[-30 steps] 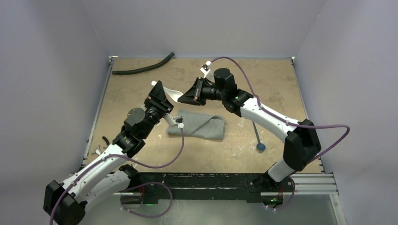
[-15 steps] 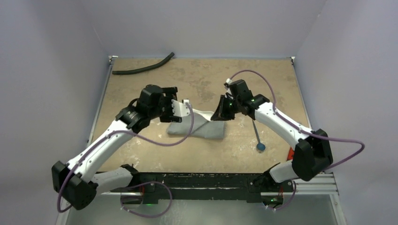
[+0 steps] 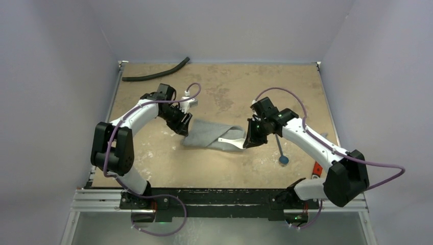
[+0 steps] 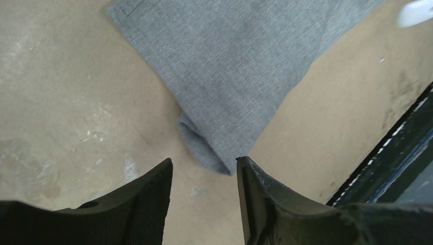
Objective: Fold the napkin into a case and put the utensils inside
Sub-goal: Insert the spoon into the folded napkin.
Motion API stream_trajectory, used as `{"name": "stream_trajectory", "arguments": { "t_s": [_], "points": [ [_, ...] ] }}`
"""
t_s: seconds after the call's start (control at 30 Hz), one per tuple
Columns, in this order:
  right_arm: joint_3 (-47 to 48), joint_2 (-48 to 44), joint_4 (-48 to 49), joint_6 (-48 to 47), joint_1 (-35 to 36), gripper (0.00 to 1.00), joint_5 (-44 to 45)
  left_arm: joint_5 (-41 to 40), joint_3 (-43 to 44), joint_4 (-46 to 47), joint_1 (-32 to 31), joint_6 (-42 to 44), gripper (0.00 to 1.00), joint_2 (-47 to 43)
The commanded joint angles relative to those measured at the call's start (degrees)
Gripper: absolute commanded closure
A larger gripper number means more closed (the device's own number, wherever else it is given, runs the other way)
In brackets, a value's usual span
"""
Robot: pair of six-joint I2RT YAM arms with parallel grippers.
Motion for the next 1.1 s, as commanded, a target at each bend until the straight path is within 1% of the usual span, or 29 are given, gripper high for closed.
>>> {"name": "stream_trajectory", "arguments": {
  "t_s": [0.0,0.17,0.27,0.43,0.6,0.8,1.07],
  "points": [
    [1.2,2.3,-2.9,-2.8,0.1,1.00,3.6,6.9,0.6,3.2,-0.4,-5.5,0.52,-0.2],
    [2.0,6.1,-1.4,-3.9,0.0,1.00,4.4,5.4,-2.0,7.1,-0.5,-5.6,0.52,1.1],
    [3.2,8.5,-0.3,-4.4,0.0,1.00,4.1,3.6,-3.0,8.0,-0.5,-5.3,0.54,2.9],
    [5.4,11.6,0.9,-5.0,0.0,1.00,3.6,3.5,-4.7,10.1,-0.5,-6.1,0.56,4.2],
    [5.9,13.5,2.3,-5.5,0.0,1.00,2.4,3.3,-5.0,11.7,-0.6,-6.6,0.62,5.0],
    [5.5,15.2,4.5,-5.7,0.0,1.00,0.8,2.2,-6.2,13.4,-1.3,-6.7,0.67,5.9],
    [5.6,17.4,9.0,-5.0,0.0,1.00,-2.1,2.6,-7.2,13.6,-2.2,-6.6,0.69,6.5]
  ]
}}
